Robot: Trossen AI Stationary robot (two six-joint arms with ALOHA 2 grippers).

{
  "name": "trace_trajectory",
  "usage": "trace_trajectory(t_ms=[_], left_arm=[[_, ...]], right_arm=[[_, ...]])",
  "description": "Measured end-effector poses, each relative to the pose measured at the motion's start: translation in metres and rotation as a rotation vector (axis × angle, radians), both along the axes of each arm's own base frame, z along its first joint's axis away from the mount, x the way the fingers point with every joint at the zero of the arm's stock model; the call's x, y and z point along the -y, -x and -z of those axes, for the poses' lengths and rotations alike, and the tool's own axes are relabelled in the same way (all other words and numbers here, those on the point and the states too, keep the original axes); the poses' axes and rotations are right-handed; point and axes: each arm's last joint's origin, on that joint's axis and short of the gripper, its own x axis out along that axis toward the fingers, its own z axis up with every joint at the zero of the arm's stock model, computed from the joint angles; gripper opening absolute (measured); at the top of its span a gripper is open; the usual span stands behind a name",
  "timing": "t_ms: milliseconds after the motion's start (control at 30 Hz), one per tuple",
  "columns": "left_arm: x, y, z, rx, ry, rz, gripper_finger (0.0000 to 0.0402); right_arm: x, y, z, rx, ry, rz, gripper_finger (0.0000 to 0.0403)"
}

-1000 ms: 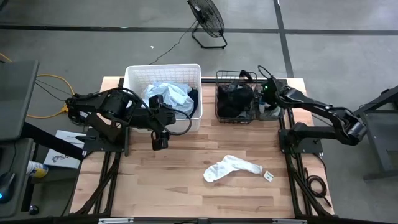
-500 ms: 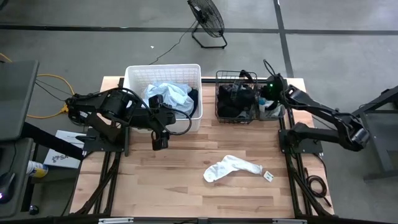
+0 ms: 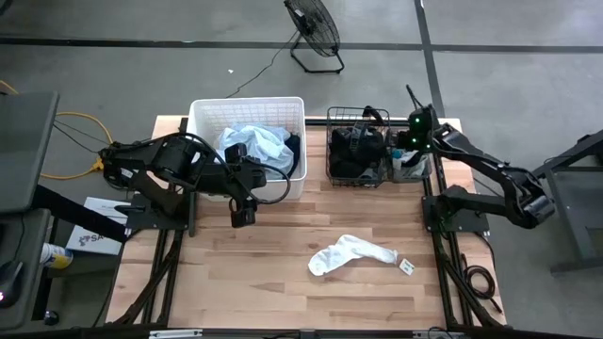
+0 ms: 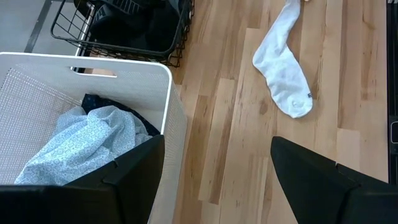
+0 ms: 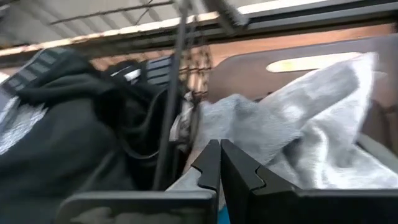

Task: Pick & Place Cloths
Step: Put the dark gray sock into the black bin

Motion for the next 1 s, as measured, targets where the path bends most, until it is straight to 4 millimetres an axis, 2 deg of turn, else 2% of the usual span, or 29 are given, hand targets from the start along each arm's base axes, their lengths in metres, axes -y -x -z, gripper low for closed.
trace_trajectory(t_ms=[233, 467, 633, 1000], left_arm=[[0.000, 0.000, 0.000, 0.001, 0.002, -0.002, 0.0289], [0.000, 0.000, 0.000, 0.001, 0.001, -0.004, 0.0289], [0.000, 0.000, 0.000, 0.002, 0.001, -0.004, 0.0289], [0.000, 0.000, 0.000, 0.002, 0.002, -0.005, 0.0289]], right_arm=[[0.004, 0.007, -0.001, 0.075, -0.011, -0.134, 0.0003], [0.011, 0.004, 0.008, 0.100, -0.063, -0.177, 0.0003], [0.018, 0.001, 0.024, 0.068, -0.138, -0.163, 0.0003], [0.019, 0.002, 0.018, 0.086, -0.115, -0.046, 0.0003]])
